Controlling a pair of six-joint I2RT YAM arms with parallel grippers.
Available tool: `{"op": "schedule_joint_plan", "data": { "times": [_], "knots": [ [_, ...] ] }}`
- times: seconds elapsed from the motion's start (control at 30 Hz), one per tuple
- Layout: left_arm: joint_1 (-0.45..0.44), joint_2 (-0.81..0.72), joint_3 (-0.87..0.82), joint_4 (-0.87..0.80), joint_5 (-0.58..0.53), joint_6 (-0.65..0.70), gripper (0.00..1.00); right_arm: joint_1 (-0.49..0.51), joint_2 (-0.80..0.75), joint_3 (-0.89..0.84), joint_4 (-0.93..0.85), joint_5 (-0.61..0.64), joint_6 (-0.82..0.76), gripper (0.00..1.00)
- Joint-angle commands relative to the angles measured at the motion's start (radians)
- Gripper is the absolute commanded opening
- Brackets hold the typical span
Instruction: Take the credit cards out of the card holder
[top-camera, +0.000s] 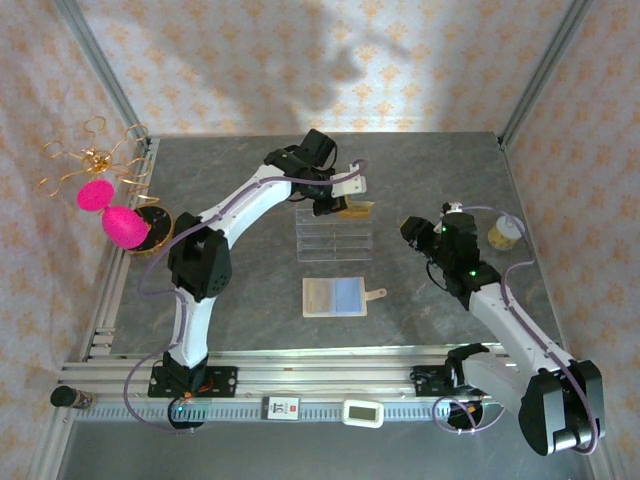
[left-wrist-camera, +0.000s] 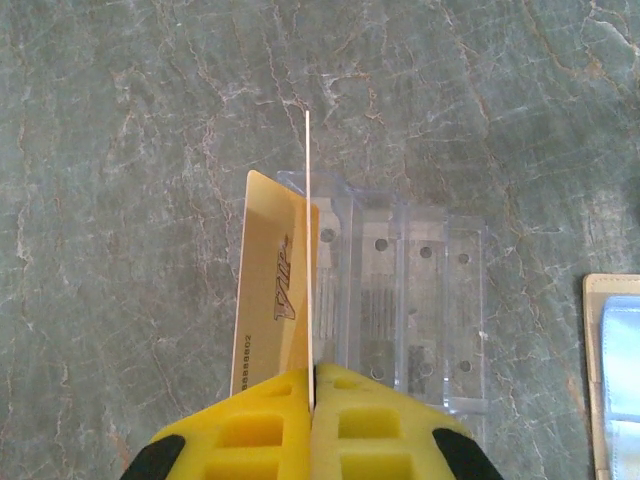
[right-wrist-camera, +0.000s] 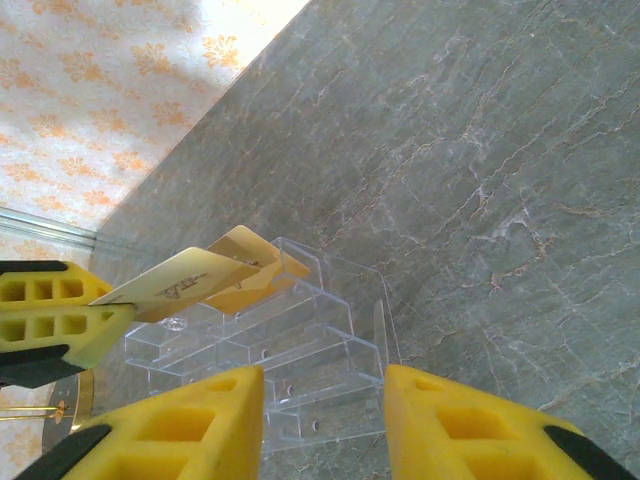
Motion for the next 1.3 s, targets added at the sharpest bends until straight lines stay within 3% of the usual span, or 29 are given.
{"op": "schedule_joint_plan", "data": {
  "times": [0.0,0.7,0.8,0.9,1.1,1.27],
  "knots": [
    [0.005,0.028,0.029,-0.006,0.019,0.031,0.0,-0.005,-0.004,0.041,0.022,-0.009,-0.023,0.35],
    [0.006,0.053,0.017,0.103,-0.025,-0.035,0.0,-0.005,0.009,0.042,0.033,-0.061,-0.032,0.35],
    [0.006,0.049,0.013,0.117,-0.042,-0.062,0.17,-0.005,0.004,0.04,0.034,-0.071,-0.036,0.36],
    [0.003,0.034,-0.004,0.139,-0.06,-0.082,0.26,-0.006,-0.002,0.036,0.033,-0.078,-0.035,0.37],
    [0.001,-0.005,0.003,0.182,-0.078,-0.166,0.31,-0.005,-0.01,0.029,0.04,-0.11,-0.031,0.4],
    [0.003,-0.116,-0.029,0.283,0.007,-0.326,0.39,0.03,0.029,0.025,0.048,-0.208,-0.088,0.48]
  ]
}}
